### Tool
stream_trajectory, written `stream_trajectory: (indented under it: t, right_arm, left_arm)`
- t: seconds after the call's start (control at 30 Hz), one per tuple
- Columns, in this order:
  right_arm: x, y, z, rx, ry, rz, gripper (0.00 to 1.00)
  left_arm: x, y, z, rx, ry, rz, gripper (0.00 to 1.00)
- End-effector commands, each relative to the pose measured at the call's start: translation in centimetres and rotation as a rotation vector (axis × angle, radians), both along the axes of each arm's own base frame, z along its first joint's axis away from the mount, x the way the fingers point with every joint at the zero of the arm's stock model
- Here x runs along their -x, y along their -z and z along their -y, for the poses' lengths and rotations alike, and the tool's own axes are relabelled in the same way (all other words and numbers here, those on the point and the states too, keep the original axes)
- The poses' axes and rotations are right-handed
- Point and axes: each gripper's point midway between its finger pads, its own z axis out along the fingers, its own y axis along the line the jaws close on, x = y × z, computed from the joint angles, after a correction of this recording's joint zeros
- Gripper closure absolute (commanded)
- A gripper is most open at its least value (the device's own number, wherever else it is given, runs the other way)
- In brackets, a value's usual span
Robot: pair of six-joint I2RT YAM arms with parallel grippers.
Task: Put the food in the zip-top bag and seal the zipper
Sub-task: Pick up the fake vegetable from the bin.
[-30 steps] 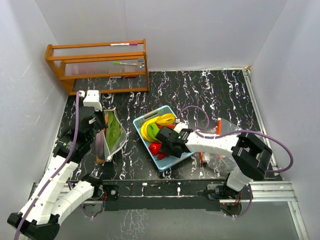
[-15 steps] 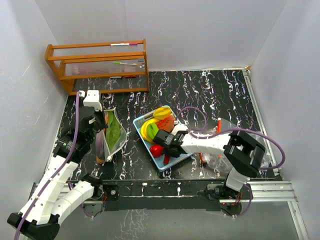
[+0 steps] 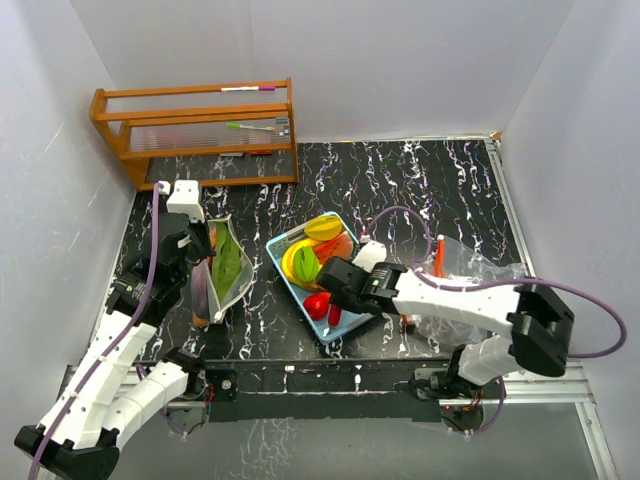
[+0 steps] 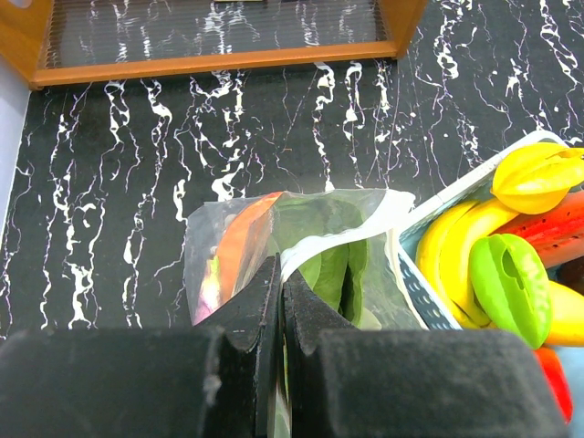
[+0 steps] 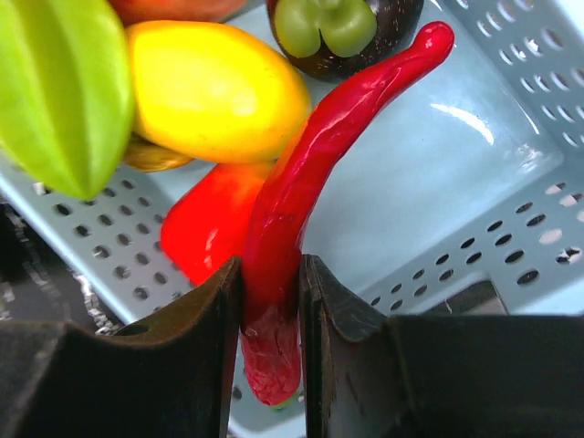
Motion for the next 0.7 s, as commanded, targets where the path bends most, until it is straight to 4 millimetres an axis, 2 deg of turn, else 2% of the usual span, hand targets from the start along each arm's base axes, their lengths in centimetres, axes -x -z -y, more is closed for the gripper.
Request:
stream_trajectory:
  t: [0.0,0.17,0.33,0.5,0.67]
  right_arm:
    - [-0.9,-4.2,0.5,-0.090,0.050,0.103,0.82]
    - [-2.1,-8.5,0.3,-0.155,0.009,0.234,0.83]
    - [-3.7,-14.3,-1.8,-0.212,-0.192,0.460,0.84]
    - [-3.5,-19.1,-5.9,-0.252,-0.486,0.611,0.84]
    - [-3.0,-22.5,-9.5,-0.366,-0.628,0.721,0.84]
  left_arm:
    - [-0.2,-1.3,0.1,0.015,0.000,0.048,1.00]
    - [-0.3,-1.0,0.4,0.021,0.013,0.036,1.00]
    - [-0.3,-1.3,1.3,0.040,0.050,0.015,1.00]
    - [-0.2,-1.6,2.4,0.079,0.099,0.009,1.00]
    - [0.1,-1.6,3.3,0.111,0.132,-0.004,1.00]
